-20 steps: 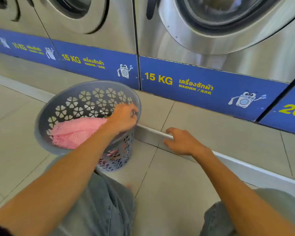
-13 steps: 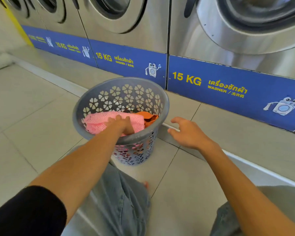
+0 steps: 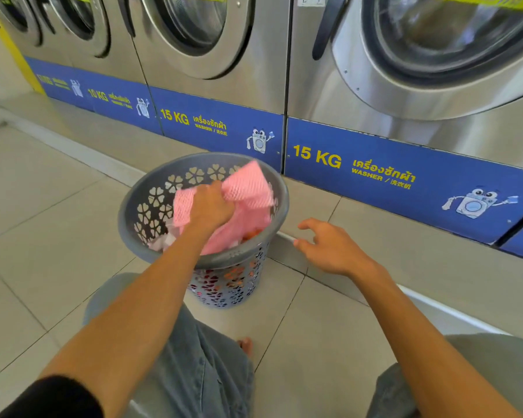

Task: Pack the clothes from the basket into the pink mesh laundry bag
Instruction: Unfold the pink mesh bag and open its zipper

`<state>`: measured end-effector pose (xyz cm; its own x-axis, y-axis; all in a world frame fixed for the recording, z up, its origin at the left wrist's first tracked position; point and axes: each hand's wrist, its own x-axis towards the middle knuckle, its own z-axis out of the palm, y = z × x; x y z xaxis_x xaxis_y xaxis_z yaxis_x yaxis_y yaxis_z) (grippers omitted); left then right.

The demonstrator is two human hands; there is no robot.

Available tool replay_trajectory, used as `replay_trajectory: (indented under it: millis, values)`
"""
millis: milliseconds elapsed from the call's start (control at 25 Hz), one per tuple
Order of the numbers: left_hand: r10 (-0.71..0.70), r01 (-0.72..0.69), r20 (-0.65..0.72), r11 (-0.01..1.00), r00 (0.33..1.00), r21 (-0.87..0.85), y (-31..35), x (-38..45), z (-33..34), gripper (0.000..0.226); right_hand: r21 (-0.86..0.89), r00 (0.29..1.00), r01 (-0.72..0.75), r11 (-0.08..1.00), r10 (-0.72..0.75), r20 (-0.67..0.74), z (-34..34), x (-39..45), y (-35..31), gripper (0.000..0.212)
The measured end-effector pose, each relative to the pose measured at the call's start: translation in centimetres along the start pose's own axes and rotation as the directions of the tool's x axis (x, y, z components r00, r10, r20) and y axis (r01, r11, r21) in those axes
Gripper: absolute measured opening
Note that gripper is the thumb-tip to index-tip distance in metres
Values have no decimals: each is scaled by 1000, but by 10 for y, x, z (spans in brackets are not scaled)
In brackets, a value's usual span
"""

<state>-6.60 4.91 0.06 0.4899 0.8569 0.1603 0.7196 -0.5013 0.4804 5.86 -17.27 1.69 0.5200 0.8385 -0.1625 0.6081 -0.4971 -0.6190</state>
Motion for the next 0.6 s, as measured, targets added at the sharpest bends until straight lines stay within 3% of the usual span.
replay_trajectory:
  millis: [40, 80, 160, 200, 240, 360, 440, 520, 600]
  values:
    - [43, -57, -75, 977, 996, -203, 17, -5, -12, 13, 44, 999, -14, 999, 15, -28, -6, -1, -1, 49]
    - [38, -67, -74, 891, 997, -449, 34, -12, -22, 11, 117, 998, -29, 993, 35, -52, -11, -2, -3, 53]
    - [40, 125, 173, 533, 984, -837, 67, -33, -32, 18, 299, 995, -19, 954, 48, -89, -22, -8, -10, 69]
    - [84, 260, 318, 401, 944, -878, 80, -43, -30, 22, 361, 993, 7, 933, 36, -114, -26, -13, -14, 76]
    - [130, 357, 423, 353, 897, -865, 91, -49, -24, 24, 393, 989, 36, 919, 24, -147, -30, -19, -14, 77]
    - [236, 458, 541, 330, 807, -826, 110, -64, 1, 25, 399, 976, 90, 913, 0, -219, -31, -37, 2, 66]
    - [277, 415, 541, 402, 794, -816, 115, -72, 13, 22, 400, 979, 45, 915, 40, -201, -29, -47, 22, 72]
    - [277, 227, 444, 568, 852, -791, 120, -76, 16, 24, 399, 984, -27, 916, 95, -152, -27, -52, 40, 84]
    - [214, 74, 273, 645, 938, -761, 126, -75, 5, 26, 378, 987, -80, 922, 126, -99, -23, -48, 48, 86]
